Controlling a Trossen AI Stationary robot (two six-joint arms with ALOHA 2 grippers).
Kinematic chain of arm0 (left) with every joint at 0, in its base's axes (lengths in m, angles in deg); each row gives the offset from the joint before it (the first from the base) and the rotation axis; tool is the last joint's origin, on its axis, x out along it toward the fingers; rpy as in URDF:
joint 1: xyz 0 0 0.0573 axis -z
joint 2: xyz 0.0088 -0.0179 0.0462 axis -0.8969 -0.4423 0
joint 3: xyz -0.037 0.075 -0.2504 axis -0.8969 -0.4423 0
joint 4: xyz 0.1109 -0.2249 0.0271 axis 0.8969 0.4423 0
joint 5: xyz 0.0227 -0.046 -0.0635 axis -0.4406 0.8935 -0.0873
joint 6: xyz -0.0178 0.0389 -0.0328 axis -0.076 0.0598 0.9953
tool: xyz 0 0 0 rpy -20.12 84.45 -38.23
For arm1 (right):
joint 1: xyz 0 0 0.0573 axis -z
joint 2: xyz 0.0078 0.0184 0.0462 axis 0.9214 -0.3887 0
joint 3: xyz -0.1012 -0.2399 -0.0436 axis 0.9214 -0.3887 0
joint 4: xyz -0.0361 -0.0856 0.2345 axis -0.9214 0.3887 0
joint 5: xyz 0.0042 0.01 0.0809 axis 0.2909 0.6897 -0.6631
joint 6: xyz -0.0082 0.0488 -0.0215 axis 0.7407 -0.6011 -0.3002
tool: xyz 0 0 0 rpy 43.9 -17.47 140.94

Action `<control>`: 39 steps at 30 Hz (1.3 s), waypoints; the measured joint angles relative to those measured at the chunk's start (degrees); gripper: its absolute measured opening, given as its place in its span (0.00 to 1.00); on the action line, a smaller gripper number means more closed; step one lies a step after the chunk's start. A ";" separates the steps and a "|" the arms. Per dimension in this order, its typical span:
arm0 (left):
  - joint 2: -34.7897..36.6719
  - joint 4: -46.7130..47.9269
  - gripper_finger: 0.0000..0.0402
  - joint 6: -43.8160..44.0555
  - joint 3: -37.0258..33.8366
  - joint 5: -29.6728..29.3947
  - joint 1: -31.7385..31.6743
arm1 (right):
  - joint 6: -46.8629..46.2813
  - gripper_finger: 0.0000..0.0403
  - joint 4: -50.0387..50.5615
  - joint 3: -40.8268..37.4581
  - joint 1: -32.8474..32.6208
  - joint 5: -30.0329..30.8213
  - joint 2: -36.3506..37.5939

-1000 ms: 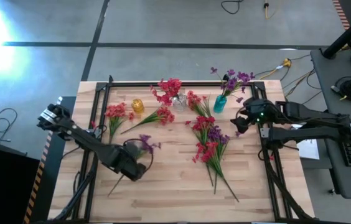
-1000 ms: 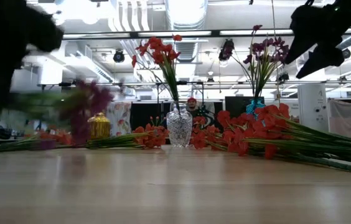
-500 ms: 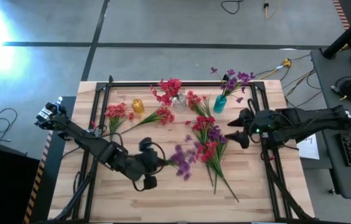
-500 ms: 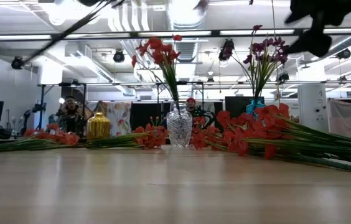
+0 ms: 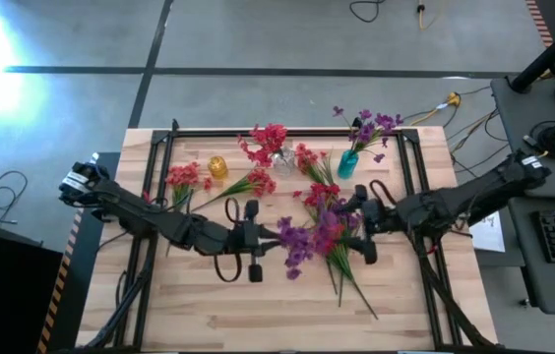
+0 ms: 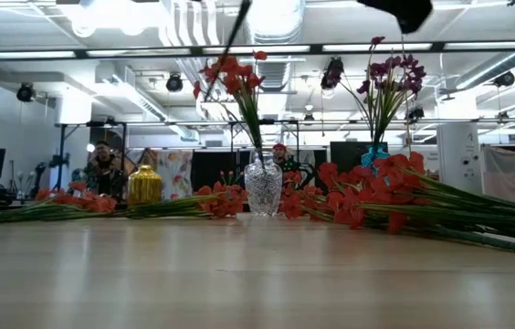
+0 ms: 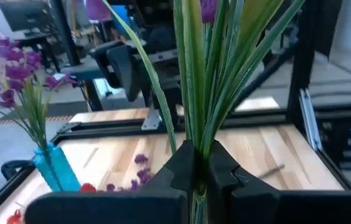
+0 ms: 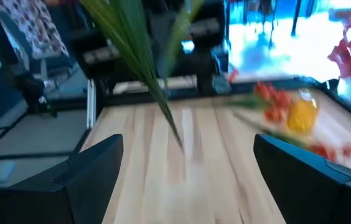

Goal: Sort flowers into vase by color
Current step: Put the purple flowers into the blue vase

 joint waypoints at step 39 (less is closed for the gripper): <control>-10.09 -22.69 0.00 -1.67 -2.33 -4.03 -3.39 | 7.91 0.70 -24.43 8.06 0.73 1.16 -20.90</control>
